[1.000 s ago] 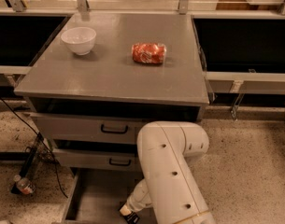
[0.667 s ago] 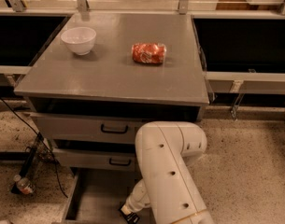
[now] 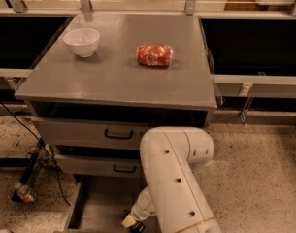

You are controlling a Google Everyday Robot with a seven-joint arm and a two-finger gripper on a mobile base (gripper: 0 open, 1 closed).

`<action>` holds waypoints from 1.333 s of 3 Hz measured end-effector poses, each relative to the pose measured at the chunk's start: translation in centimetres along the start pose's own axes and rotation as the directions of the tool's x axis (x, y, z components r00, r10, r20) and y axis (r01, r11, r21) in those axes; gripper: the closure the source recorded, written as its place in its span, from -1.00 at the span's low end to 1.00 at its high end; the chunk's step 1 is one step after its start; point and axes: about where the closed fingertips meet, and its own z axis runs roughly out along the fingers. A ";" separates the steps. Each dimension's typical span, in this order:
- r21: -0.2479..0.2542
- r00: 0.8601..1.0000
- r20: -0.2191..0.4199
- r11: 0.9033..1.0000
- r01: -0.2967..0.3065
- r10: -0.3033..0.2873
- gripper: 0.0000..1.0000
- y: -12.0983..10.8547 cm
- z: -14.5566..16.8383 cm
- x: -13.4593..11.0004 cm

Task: Pick rxbar chocolate from bottom drawer and place on counter

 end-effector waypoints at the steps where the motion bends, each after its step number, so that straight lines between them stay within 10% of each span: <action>1: 0.000 1.000 0.000 1.000 0.000 0.000 -0.52 0.0 0.0 0.0; 4: -0.001 1.000 -0.008 1.000 0.004 -0.004 -0.34 0.1 0.4 0.0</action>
Offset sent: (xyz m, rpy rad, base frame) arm 0.0000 0.0001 -0.0001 -0.0007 -0.0003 0.0005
